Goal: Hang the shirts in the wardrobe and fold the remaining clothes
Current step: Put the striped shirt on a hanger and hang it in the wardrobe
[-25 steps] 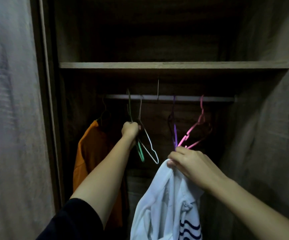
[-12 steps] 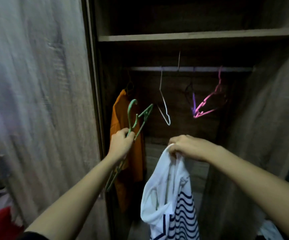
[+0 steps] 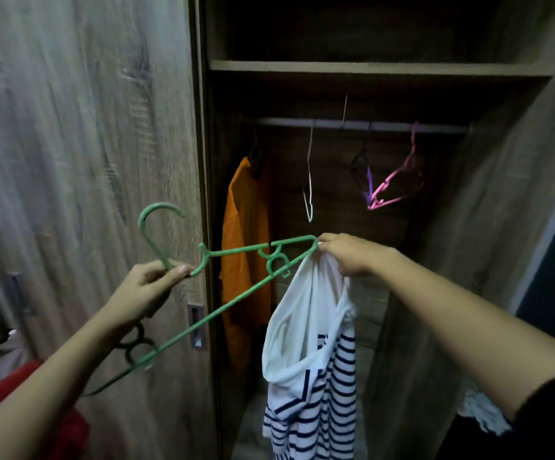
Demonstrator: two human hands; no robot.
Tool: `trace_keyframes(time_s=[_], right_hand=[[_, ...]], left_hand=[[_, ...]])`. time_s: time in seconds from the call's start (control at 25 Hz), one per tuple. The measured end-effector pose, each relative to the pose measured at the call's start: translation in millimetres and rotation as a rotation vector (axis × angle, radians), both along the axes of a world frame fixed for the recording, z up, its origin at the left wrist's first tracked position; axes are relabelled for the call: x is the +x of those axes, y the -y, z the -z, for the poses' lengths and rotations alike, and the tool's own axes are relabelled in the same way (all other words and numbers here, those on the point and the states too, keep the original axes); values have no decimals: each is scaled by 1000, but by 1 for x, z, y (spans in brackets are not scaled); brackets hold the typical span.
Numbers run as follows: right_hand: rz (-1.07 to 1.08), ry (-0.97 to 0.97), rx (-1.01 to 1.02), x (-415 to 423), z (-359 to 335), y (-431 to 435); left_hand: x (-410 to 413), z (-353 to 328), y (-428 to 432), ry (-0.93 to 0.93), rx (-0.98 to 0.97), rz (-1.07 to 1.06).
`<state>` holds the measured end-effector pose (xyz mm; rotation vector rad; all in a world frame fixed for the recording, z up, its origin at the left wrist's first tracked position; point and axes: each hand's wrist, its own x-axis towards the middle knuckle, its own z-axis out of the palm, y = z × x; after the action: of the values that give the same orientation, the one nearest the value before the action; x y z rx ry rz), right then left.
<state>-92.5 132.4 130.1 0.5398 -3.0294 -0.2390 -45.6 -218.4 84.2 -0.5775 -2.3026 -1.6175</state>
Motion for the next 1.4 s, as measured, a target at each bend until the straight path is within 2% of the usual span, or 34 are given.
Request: trace_keyframes(time_s=[0.2,0.36,0.48,0.56,0.68,0.72,0.84,0.96,1.04,1.08,1.16,1.28,1.36,1.4], right_hand=[[-32,-22,-32,13,-16,30],[-205,-87,-101,27,-43,78],[-308,-101,-214,40,-69,87],[-420,-137,-220,48,-76,79],[-362,-488,40,45,-72,63],[-332,-540,77,42,-71,60],[-380,-541,35,33,-71,62],[-355,-598,8,33,-75,66],[-321,-645,-37,35,-81,66],[-313,-660,-59,37,-86,64],[-294,-670,-93,39,-92,57],[-252,-676,-94,41,-90,33],[-204,-672,-137,45,-86,13],[-173,-673,-152,47,-83,3]], left_hand=[[4,3,-12,-14,-89,105],[-3,7,-60,-211,-182,104],[-13,13,-79,-280,34,-21],[-17,6,-81,-290,167,-79],[-22,-7,-80,-349,255,-74],[-23,-9,-82,-361,260,-92],[-20,-15,-91,-431,209,-283],[-15,-3,-102,-706,130,-670],[-3,34,-121,-886,-3,-657],[5,57,-132,-832,-133,-573],[14,104,-142,-519,-408,-424],[-7,135,-120,-144,-578,-320],[-23,130,-98,-85,-704,-297],[-29,123,-87,-59,-696,-261]])
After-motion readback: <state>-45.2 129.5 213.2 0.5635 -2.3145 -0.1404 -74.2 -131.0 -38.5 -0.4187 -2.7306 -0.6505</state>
